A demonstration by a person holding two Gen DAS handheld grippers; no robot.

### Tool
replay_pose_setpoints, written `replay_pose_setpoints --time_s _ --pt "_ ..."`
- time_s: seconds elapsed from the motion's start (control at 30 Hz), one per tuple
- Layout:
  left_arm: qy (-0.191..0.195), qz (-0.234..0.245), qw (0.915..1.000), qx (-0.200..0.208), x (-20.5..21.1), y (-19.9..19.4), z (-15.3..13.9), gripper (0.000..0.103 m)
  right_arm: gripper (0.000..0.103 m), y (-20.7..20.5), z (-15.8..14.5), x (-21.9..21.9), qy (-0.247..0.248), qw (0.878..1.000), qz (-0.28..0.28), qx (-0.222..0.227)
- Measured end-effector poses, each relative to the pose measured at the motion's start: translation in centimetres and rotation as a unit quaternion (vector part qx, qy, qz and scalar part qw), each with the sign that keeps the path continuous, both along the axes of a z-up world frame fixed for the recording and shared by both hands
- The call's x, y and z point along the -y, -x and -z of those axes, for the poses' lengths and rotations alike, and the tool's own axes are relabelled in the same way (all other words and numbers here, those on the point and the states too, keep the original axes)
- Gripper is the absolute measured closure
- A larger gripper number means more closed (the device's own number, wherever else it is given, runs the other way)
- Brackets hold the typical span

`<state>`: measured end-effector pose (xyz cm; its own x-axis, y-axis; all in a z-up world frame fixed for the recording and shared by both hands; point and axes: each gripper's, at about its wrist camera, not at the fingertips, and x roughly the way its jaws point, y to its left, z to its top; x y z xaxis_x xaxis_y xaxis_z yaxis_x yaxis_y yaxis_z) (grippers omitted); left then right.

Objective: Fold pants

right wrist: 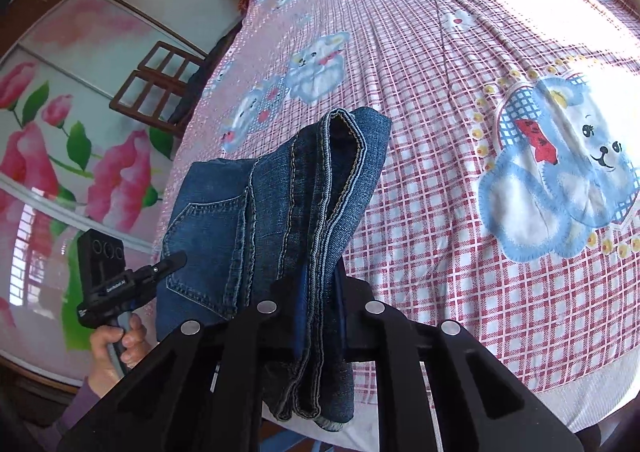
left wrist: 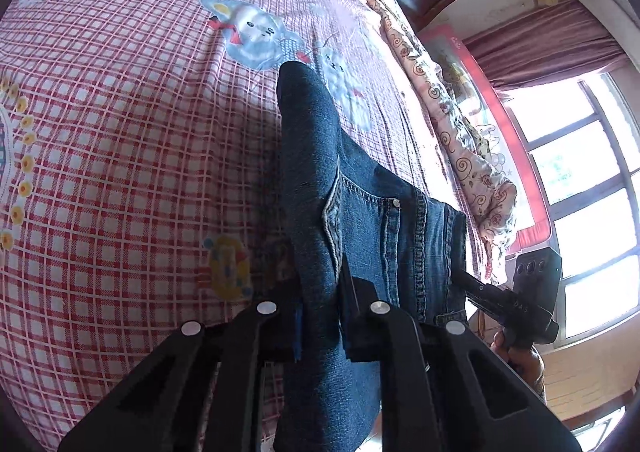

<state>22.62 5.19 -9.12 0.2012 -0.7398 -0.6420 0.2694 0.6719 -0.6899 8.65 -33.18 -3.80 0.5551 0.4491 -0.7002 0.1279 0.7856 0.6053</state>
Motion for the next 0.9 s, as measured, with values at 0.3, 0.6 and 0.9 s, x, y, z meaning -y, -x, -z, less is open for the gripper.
replay_pose_setpoints --time_s 0.3,0.6,0.9 --pt "0.005 -0.001 0.9993 0.037 0.3 -3.2 -4.2 0.091 0.092 -3.4 -3.2 0.5 0.01 1.0 -0.008 0.026" --pt "0.002 -0.016 0.9981 0.059 2.7 -10.7 -6.5 0.09 0.092 -12.2 -4.9 2.2 0.023 0.999 -0.007 0.035" --pt "-0.006 -0.032 0.9982 0.051 4.1 -18.1 -4.2 0.09 0.092 -19.9 -2.2 3.5 0.013 1.0 0.0 0.018"
